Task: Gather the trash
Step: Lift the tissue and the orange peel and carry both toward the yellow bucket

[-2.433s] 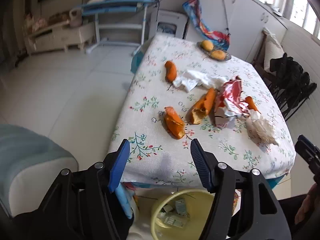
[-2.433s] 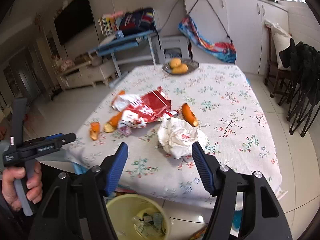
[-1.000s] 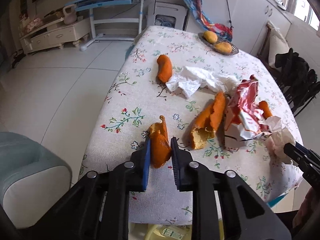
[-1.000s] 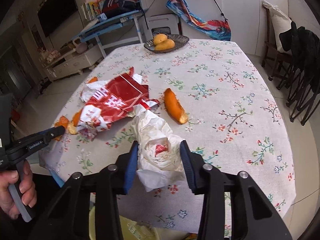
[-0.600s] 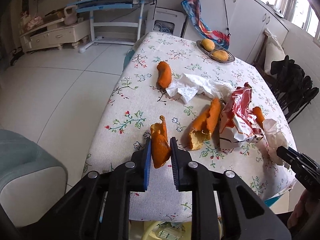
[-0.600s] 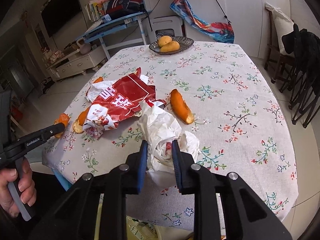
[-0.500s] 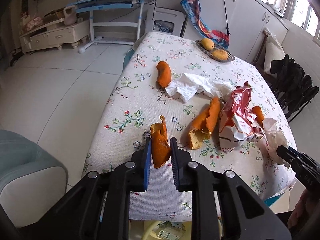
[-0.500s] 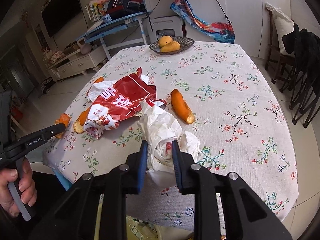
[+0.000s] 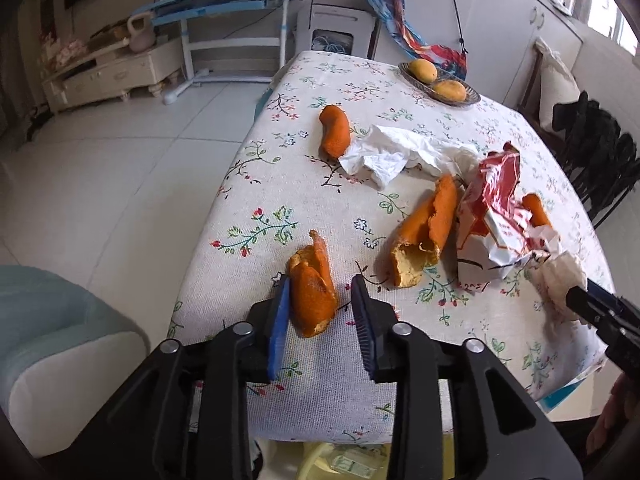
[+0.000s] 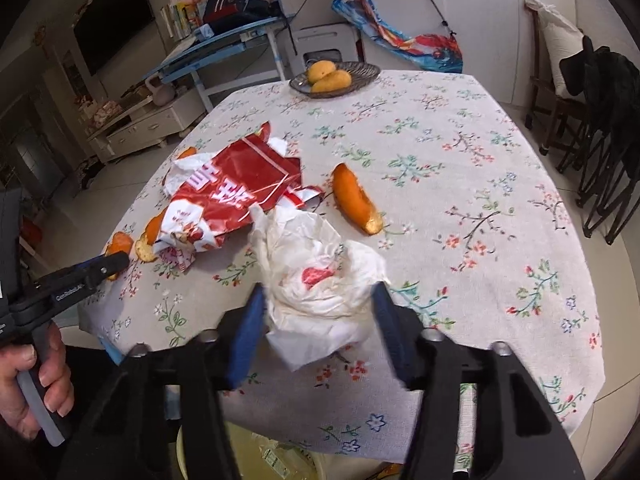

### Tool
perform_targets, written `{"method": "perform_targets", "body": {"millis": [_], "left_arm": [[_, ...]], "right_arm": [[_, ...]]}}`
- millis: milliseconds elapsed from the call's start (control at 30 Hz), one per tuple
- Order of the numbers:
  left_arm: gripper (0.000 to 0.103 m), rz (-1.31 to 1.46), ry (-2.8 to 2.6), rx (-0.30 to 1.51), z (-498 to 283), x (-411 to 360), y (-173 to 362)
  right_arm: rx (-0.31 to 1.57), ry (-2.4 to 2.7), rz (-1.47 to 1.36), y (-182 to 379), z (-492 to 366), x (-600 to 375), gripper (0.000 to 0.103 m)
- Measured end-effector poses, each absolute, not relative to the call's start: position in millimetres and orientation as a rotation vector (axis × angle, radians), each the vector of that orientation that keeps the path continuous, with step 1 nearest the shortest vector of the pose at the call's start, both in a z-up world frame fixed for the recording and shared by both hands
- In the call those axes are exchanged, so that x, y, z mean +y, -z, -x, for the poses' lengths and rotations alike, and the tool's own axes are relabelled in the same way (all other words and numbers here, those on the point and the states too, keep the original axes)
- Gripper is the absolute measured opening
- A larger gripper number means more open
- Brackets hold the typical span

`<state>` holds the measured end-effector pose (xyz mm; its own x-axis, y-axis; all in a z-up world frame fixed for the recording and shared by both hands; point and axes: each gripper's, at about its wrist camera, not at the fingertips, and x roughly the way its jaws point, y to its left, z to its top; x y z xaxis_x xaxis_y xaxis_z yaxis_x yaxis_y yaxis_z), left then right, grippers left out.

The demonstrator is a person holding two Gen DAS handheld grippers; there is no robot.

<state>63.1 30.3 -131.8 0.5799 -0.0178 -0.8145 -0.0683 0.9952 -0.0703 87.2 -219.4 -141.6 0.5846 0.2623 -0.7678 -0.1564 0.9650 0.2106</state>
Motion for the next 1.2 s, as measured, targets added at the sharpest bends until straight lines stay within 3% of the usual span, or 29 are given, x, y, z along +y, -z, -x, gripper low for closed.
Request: {"method": "perform_targets", "body": {"millis": [67,100,200,233,667,1200], "left_arm": [[0.03,0.086,-0.028,0.949,-62,29,131],[0.019,0.088,-0.022,0.949,-62,30,131],[0.017,0.118,-0.001,0.941,-59,34,128],[0.017,0.127,0.001,0.928,-57,36,125],[0.016,0.184,0.083,0.789,-31,38,95],[0.016,0.204,0.095,0.785,-5,43,92]], "right_arm": [[0.909,-0.262,-0.115,141,-86,-216,0.044],[0.906,-0.271,-0.114,140,-85,-215,0.042],[0.894,-0.288,-0.118,137,-82,-215,0.037],[0.89,-0.296,-0.121,136,-81,-214,0.016],[0.815,-0.302,-0.183,122,-65,-225,0.016],[0.782,-0.355,-0.213,119,-22,-209,0.016]]}}
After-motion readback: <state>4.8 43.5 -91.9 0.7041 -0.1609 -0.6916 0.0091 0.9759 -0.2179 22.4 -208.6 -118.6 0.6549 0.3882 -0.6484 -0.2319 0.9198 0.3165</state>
